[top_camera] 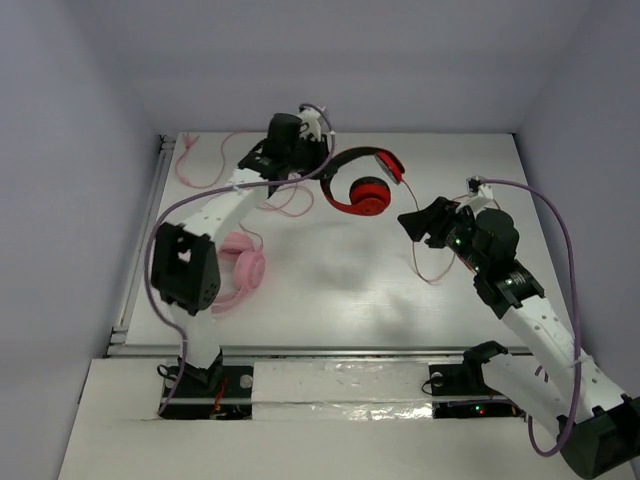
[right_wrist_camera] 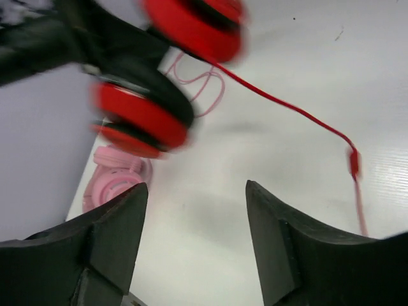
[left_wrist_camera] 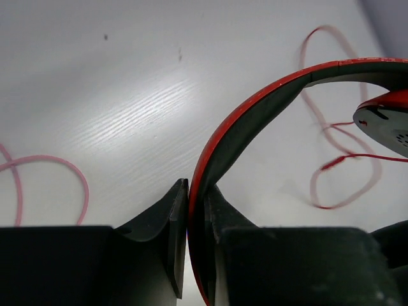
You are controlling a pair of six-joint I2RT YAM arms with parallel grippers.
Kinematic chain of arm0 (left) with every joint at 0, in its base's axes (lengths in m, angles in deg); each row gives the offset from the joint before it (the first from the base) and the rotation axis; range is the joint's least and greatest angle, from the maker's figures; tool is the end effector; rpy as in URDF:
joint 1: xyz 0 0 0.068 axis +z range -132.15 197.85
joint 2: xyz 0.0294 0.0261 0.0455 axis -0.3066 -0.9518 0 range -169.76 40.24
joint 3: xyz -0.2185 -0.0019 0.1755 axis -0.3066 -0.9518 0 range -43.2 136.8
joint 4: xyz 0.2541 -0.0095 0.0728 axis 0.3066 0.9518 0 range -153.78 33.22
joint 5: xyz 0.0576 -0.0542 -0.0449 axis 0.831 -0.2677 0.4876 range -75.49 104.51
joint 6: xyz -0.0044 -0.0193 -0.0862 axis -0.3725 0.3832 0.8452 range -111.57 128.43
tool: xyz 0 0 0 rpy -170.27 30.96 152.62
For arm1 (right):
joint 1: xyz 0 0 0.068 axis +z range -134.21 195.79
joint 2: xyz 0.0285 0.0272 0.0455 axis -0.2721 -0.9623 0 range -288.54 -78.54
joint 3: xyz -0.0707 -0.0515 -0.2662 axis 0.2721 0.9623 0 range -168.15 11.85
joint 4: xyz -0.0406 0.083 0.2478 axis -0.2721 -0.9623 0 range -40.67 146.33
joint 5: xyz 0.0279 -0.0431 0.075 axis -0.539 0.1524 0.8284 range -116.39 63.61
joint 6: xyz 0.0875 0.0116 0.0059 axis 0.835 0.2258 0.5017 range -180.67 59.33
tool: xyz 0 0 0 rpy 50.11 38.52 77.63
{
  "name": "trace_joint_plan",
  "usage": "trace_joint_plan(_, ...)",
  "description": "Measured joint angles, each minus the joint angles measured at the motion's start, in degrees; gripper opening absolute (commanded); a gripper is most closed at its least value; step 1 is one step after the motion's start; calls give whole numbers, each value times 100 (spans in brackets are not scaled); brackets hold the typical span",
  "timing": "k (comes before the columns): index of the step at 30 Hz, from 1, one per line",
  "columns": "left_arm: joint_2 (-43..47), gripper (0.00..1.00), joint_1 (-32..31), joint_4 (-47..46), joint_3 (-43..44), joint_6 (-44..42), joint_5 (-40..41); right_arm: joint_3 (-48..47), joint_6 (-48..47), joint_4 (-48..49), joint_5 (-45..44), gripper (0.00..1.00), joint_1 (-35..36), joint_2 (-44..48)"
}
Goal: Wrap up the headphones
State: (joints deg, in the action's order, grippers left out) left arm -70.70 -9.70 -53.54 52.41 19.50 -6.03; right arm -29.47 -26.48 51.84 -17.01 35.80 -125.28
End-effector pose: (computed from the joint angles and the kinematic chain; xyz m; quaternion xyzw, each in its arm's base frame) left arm 0.4354 -0.2583 0.2958 0.2134 0.8102 -0.3159 0.4452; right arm 0.2173 0.0929 0.3215 0.0420 0.7636 0.3479 0.5423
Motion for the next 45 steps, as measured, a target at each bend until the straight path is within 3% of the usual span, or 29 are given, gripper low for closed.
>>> trace_joint_plan(3, 970, 0, 197, -286, -387, 452, -278, 114, -20, 96, -28, 79, 0, 4)
trace_joint_plan(9, 1891, 0, 446, -372, -535, 949, -678, 208, -131, 299, -15, 82, 0, 22)
trace_joint_plan(16, 2157, 0, 479, 87, -669, 1165, -916, 247, -306, 1163, 750, 80, -4, -461)
trace_joint_plan(27, 2870, 0, 610, 417, -415, 1414, -1067, 651, -354, 1711, 1038, 67, -4, -863)
trace_joint_plan(45, 2922, 0, 1137, 2, 396, 2177, -1797, 1281, -90, 2413, 1091, 67, -4, -780)
